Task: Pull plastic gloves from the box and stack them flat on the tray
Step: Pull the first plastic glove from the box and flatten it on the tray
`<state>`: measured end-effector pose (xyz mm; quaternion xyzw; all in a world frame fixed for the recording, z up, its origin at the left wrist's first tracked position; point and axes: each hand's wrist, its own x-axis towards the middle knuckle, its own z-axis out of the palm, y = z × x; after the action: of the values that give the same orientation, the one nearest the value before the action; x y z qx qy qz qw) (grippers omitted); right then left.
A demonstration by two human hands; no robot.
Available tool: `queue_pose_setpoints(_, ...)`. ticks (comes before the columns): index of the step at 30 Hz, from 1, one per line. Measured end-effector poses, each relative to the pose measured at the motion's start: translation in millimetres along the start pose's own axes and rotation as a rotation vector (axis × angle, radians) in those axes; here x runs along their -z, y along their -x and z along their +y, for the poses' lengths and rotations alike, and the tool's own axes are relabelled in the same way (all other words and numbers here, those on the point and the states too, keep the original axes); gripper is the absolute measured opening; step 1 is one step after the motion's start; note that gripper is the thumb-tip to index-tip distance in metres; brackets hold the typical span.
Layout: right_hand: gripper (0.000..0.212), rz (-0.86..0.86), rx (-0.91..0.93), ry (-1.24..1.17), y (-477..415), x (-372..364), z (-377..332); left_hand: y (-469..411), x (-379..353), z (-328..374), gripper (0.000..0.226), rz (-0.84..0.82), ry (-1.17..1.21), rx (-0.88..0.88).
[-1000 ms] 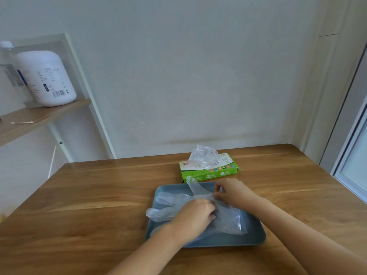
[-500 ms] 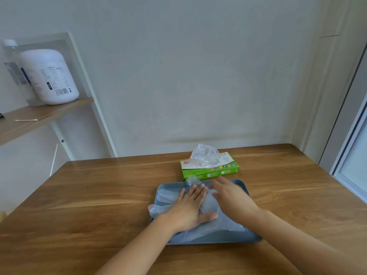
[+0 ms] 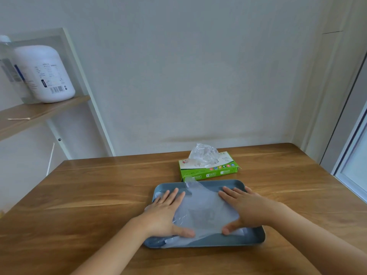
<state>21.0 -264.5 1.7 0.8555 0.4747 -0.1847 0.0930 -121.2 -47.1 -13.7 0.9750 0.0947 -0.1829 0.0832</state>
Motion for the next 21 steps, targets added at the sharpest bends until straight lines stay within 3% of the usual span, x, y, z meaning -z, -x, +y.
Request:
queue_pose_setpoints(4, 0.098, 0.002, -0.034, -0.045, -2, 26, 7, 8, 29, -5, 0.107, -0.024, 0.076, 0.042)
queue_pose_setpoints(7, 0.055, 0.364, -0.09, -0.166, -25, 47, 6, -3, 62, -5, 0.081, 0.136, 0.163, 0.068)
queue_pose_setpoints(9, 0.048, 0.632, -0.141, -0.273, -48, 56, 1, -20, 79, -4, 0.063, 0.263, 0.191, 0.076)
queue_pose_setpoints(11, 0.055, 0.776, -0.147, -0.322, -73, 61, -8, -42, 91, -3, 0.053, 0.352, 0.232, 0.089)
queue_pose_setpoints(13, 0.066, 0.801, -0.165, -0.284, -97, 62, -18, -66, 95, -2, 0.057, 0.39, 0.263, 0.11)
queue_pose_setpoints(15, 0.064, 0.816, -0.22, -0.259, -116, 61, -23, -86, 95, 0, 0.057, 0.384, 0.346, 0.104)
queue_pose_setpoints(19, 0.019, 0.934, -0.22, -0.247, -133, 62, -16, -110, 83, 8, 0.061, 0.316, 0.596, 0.045)
queue_pose_setpoints(21, 0.012, 0.981, -0.191, -0.339, -133, 64, -11, -116, 77, 11, 0.063, 0.314, 0.619, 0.043)
